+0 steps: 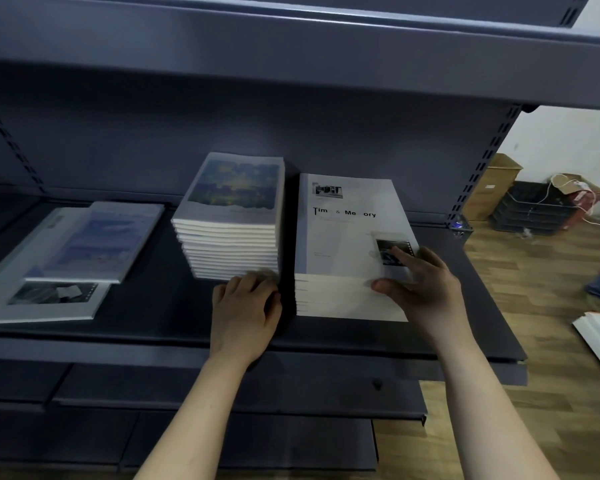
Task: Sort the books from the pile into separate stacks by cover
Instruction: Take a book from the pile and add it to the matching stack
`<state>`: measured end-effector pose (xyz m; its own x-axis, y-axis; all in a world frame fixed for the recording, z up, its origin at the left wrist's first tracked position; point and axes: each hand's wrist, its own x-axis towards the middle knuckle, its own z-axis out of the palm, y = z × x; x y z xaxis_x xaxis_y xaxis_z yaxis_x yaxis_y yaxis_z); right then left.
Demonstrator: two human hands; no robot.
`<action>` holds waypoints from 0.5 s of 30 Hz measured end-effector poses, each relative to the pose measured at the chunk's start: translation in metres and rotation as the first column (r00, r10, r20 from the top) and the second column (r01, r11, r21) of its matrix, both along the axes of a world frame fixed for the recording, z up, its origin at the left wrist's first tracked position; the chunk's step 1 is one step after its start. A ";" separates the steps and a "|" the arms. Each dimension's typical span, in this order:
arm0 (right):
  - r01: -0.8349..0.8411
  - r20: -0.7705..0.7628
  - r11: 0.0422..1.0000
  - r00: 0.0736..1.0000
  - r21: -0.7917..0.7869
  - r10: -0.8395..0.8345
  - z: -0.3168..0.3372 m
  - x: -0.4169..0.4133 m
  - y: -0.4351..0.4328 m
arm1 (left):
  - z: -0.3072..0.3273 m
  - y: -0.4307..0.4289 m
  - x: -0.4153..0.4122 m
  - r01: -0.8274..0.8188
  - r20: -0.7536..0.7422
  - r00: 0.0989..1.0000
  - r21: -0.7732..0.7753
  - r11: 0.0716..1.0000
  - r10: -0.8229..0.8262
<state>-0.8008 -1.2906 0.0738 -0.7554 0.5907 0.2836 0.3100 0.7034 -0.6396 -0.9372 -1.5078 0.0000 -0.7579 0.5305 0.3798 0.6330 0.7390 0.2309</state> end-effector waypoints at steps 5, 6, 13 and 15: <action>0.003 0.021 1.000 1.000 -0.029 -0.002 0.001 0.001 0.000 | -0.001 -0.001 0.000 0.006 -0.005 1.000 0.013 1.000 -0.006; 0.007 0.027 1.000 1.000 -0.026 -0.006 0.001 0.002 -0.001 | -0.001 -0.001 0.000 0.008 -0.004 1.000 0.013 1.000 -0.008; 0.089 -0.074 0.954 0.995 0.286 -0.071 0.006 0.006 -0.013 | 0.000 -0.011 0.004 0.025 -0.002 1.000 0.077 0.997 -0.025; 0.068 -0.157 0.962 0.987 0.263 -0.027 0.011 0.004 -0.024 | 0.002 -0.019 0.005 0.024 -0.002 1.000 0.094 0.995 -0.024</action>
<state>-0.7963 -1.3145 0.0848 -0.6647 0.5124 0.5437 0.2623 0.8415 -0.4724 -0.9322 -1.5267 0.0016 -0.7450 0.5103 0.4295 0.6503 0.6990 0.2975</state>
